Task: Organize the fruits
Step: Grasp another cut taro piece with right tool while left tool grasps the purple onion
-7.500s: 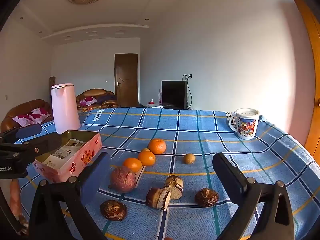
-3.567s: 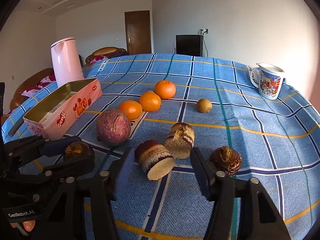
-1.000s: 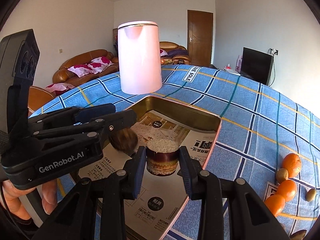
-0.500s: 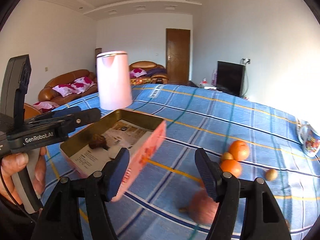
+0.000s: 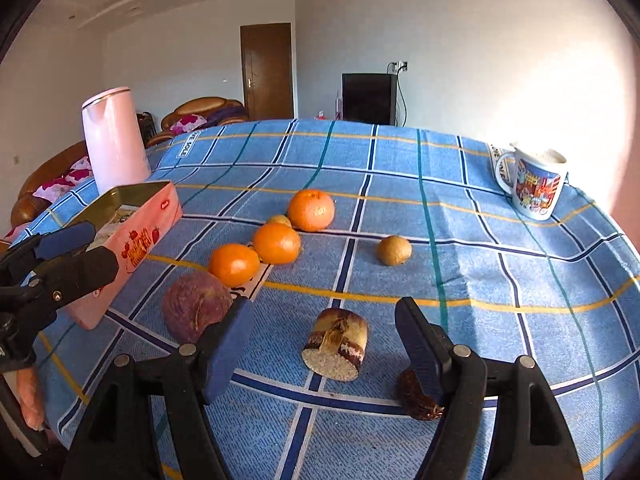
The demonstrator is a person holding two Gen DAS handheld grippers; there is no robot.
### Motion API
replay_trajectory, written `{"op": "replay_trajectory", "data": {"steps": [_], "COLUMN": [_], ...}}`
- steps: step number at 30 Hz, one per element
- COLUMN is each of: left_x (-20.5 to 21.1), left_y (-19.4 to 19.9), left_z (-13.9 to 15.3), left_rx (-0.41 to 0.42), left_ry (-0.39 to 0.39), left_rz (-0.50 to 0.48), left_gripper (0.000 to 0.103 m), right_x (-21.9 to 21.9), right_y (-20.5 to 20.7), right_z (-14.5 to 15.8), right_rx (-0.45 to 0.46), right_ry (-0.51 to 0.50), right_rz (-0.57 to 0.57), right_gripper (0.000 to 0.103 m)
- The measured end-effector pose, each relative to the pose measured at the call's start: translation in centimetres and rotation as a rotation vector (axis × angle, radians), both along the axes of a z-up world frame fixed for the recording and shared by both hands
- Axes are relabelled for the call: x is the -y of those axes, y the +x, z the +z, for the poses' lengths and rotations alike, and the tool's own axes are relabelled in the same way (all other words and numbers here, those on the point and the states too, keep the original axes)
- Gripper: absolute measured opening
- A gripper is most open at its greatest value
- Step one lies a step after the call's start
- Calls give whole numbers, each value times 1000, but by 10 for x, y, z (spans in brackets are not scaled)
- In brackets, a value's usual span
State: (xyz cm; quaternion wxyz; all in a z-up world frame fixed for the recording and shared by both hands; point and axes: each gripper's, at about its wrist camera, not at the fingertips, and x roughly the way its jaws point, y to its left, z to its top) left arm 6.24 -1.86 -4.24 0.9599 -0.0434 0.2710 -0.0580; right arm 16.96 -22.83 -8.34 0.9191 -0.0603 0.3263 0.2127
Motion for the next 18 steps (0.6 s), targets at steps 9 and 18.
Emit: {"op": "replay_trajectory", "data": {"steps": [9, 18], "left_x": [26, 30], "left_y": [14, 21], "left_z": [-11, -18], "left_rx": [-56, -96], "left_ry": [25, 25], "left_rz": [-57, -77], "left_gripper": [85, 83], "right_x": [3, 5], "right_y": [14, 9], "right_z": [-15, -14], "right_rx": [-147, -125], "right_ry": [28, 55], "right_rz": [50, 54], "right_gripper": [52, 35]}}
